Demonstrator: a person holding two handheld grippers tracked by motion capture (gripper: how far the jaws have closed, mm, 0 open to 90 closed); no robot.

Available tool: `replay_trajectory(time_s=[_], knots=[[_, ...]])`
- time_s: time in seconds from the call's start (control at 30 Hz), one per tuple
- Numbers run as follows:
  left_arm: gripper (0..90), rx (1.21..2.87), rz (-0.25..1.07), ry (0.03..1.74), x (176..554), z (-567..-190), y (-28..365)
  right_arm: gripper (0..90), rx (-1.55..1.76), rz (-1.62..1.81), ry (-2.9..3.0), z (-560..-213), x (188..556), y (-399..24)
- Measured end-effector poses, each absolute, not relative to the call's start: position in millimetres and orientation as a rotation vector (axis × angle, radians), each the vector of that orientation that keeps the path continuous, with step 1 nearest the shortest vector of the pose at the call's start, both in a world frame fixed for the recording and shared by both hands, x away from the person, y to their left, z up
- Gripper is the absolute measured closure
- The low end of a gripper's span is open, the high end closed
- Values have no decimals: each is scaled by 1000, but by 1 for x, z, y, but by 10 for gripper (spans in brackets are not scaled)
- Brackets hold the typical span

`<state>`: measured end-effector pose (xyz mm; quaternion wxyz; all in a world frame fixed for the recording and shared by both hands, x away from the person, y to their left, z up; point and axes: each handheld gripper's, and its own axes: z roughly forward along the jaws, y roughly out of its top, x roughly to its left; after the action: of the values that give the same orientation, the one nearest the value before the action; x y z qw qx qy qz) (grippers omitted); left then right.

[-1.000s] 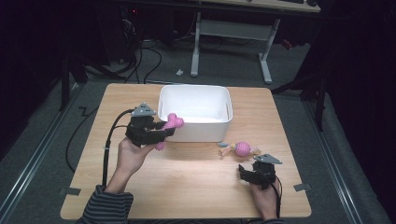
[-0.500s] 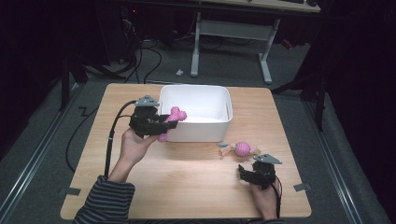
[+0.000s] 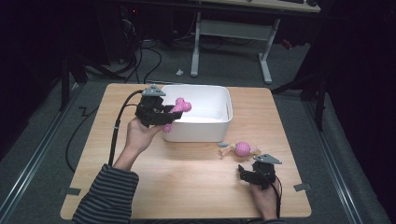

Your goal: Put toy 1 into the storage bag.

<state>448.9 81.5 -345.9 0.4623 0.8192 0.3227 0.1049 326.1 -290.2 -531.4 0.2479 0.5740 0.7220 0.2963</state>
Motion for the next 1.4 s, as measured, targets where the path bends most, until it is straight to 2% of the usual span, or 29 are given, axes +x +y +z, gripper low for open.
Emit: replay_trajectory(time_s=[0.8, 1.4], knots=[[593, 2057, 322, 815, 496, -359, 55, 194, 1562, 809, 1973, -531, 326, -290], [591, 2064, 351, 857, 514, -375, 57, 195, 1559, 810, 1976, -531, 326, -290]])
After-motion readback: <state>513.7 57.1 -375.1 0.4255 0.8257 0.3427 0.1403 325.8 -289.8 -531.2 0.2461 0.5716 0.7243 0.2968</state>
